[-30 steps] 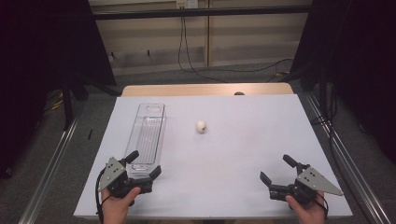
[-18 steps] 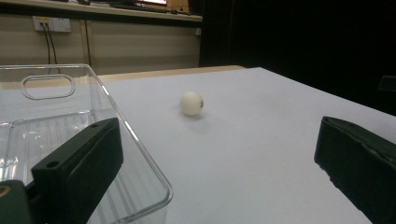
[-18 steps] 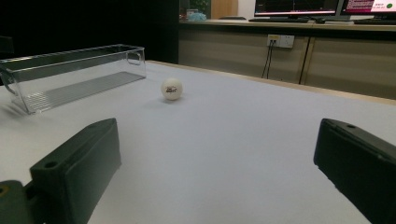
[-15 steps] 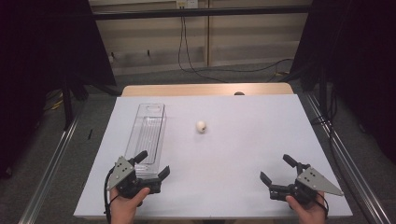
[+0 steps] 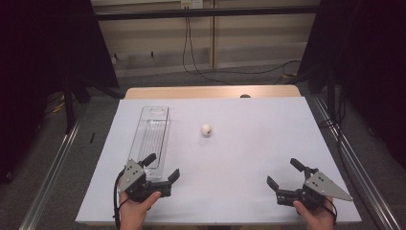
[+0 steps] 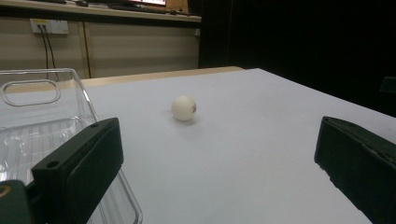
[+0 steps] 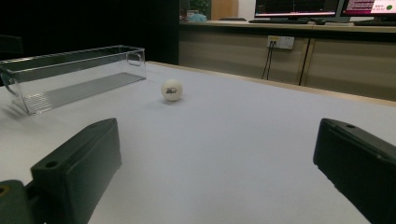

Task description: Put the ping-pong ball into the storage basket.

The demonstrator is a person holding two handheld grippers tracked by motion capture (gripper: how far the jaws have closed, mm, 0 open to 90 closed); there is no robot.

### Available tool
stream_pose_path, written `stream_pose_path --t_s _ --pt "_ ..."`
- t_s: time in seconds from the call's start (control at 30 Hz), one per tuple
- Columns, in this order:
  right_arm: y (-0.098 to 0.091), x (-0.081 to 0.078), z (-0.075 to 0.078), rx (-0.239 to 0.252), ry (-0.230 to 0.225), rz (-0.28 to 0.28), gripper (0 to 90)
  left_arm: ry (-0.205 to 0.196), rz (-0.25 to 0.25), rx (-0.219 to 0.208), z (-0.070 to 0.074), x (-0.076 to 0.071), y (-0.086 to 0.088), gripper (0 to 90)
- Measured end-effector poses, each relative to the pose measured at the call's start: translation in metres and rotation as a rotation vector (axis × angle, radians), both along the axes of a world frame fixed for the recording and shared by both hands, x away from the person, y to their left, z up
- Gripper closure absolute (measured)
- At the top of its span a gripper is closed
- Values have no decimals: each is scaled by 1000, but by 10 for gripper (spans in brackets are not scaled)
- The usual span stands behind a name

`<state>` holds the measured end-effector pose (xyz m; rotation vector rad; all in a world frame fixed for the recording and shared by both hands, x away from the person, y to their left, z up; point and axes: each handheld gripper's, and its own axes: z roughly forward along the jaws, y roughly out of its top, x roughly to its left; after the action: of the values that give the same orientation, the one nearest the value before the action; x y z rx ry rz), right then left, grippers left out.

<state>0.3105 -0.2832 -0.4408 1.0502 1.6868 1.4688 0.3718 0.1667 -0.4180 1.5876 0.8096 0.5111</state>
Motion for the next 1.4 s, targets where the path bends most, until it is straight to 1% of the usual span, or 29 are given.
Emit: stream_pose_path --t_s 0.03,0.1,0.13,0.17,0.23,0.27,0.3,0.37,0.43,0.5,0.53,0.67,0.7,0.87,0.93,1.03,1.07,1.13,1.3,1.4 --pt "0 0 0 0 0 0 5 0 0 0 0 0 0 13" --pt "0 0 0 1 1 0 5 3 -1 15 0 0 -2 14" --pt "0 0 0 3 -1 -2 5 -1 -1 22 1 1 -3 14" --pt "0 0 0 2 0 -1 5 0 2 13 0 1 -5 14" --pt "0 0 0 1 1 0 5 0 1 13 0 1 -5 14" --pt "0 0 0 1 2 3 5 -2 10 18 0 2 -7 16" --pt "0 0 0 1 1 1 5 -1 7 29 0 2 -7 16" --pt "0 0 0 -1 -2 3 5 -3 14 23 0 3 -9 17" --pt "0 0 0 1 -2 1 5 2 19 27 1 3 -9 18" --pt "0 0 0 1 0 5 5 -7 21 35 1 4 -11 18" --pt "0 0 0 3 -4 2 5 -4 23 46 1 4 -10 20" --pt "0 0 0 8 -4 0 5 -6 25 37 2 5 -13 22" --pt "0 -1 0 7 -3 2 6 -5 28 43 2 5 -13 22" --pt "0 0 0 8 -4 1 6 -4 29 41 3 6 -15 23" --pt "0 -1 1 8 -2 12 7 -8 31 46 3 8 -19 23" --pt "0 -1 1 9 -1 7 6 -7 26 48 2 10 -22 23" --pt "0 -1 1 9 -2 7 7 -2 34 46 2 10 -24 24" --pt "-1 -1 1 6 -3 10 7 -1 31 43 2 10 -25 24" --pt "0 -1 1 11 -5 5 7 4 24 53 2 13 -31 24" --pt "-1 -1 1 7 -8 7 7 12 26 43 1 15 -36 24"
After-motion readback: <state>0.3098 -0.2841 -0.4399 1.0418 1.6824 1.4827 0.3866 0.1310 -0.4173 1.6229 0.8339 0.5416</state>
